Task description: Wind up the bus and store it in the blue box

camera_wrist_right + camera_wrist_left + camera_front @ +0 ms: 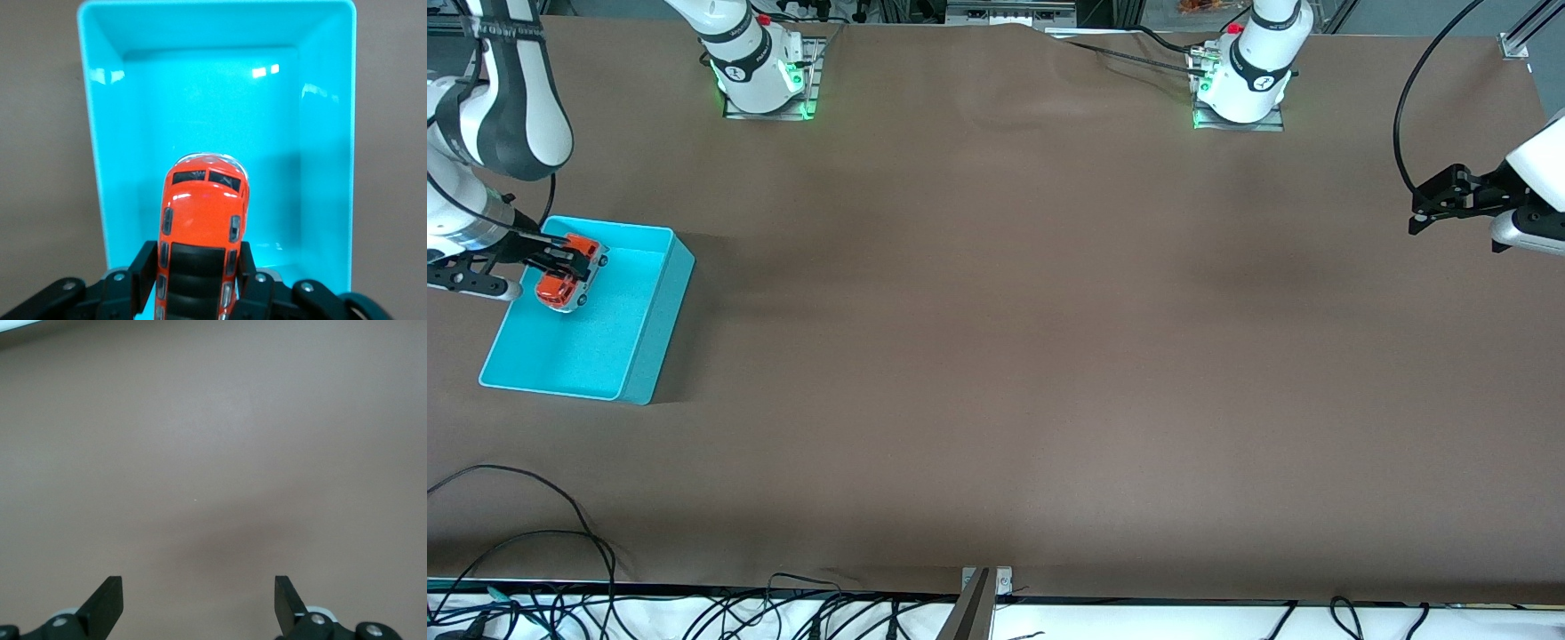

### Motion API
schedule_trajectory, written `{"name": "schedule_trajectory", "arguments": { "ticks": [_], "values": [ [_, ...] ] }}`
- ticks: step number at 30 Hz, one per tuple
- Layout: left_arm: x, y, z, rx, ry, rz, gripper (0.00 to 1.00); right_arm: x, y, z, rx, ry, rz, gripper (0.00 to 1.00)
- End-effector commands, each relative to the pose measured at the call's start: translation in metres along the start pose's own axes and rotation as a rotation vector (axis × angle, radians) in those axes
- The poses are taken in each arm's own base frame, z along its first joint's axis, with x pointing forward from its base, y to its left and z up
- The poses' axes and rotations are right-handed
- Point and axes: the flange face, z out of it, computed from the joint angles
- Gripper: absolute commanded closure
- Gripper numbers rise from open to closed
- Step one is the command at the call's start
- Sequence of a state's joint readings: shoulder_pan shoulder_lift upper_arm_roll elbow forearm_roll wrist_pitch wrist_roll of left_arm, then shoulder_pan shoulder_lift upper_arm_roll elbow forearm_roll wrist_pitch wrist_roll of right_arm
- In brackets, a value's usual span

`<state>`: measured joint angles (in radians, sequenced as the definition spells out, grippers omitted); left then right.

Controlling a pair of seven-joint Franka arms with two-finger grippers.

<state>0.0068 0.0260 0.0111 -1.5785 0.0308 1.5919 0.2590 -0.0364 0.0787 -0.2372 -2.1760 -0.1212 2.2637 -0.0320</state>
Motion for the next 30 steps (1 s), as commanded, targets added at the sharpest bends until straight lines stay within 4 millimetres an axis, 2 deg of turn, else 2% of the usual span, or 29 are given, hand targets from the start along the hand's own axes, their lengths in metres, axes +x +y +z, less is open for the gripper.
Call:
{"name": "schedule_trajectory", "arguments": {
  "ticks": [1,5,9,23,30],
  "values": [
    [0.004,-0.002,-0.005,0.018,-0.009,0.002,0.00,0.013,-0.005,0.035,-0.052,-0.034,-0.076,1.00],
    [0.004,-0.002,-0.005,0.018,-0.009,0.002,0.00,0.015,-0.003,0.068,-0.103,-0.068,-0.128,1.00],
    [0.004,-0.002,-0.005,0.018,-0.009,0.002,0.00,0.014,0.001,0.088,-0.120,-0.090,-0.175,1.00],
    [0.004,-0.002,-0.005,0.018,-0.009,0.002,0.00,0.017,0.005,0.120,-0.123,-0.080,-0.200,1.00],
    [0.004,-0.002,-0.005,0.018,-0.009,0.001,0.00,0.015,0.008,0.145,-0.123,-0.080,-0.196,1.00]
  ]
}}
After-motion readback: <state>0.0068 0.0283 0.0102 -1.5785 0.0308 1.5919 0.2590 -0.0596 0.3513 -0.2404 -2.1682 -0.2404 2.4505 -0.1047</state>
